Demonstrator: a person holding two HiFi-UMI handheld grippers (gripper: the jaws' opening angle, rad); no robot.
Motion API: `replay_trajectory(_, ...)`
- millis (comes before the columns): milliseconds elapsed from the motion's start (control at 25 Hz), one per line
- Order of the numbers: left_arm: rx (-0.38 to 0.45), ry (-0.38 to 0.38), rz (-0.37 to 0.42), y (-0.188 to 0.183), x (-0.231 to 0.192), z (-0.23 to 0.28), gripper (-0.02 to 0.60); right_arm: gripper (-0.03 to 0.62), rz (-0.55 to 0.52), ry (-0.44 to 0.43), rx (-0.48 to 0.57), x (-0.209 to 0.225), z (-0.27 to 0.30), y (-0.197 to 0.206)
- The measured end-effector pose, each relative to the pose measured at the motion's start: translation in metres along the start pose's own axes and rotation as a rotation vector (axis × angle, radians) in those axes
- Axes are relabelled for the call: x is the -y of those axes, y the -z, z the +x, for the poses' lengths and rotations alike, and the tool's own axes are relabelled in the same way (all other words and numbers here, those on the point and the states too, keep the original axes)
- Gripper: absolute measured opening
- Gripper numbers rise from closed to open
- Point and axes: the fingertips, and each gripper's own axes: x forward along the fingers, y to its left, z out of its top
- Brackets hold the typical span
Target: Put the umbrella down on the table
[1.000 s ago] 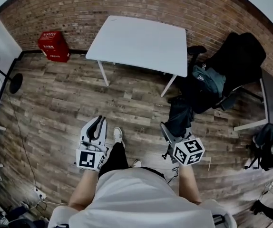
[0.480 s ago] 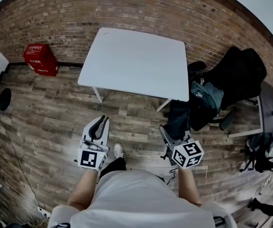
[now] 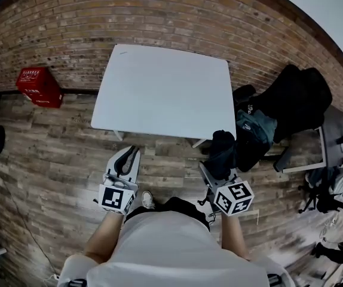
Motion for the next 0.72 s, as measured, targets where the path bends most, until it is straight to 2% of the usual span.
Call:
replay_trajectory(280,-0.015,0.037,0.024,-0.005,0.008,0.058,0.063,0.213,0.005,-0.017,0.001,0.042,0.038,-0.015)
replay_trajectory(440,-0.011,-0.002,0.028,-0.013,0.005,0.087,0.063,0.213,0.033,-0.063,0.022,0.064,0.055,-0.028)
replay_trajectory(720,0.008,-0.077,0.049,-0.019,-0.005,0.132,0.063,0.213,-0.022,-0.118,-0.008,0.099,0.085,-0.040)
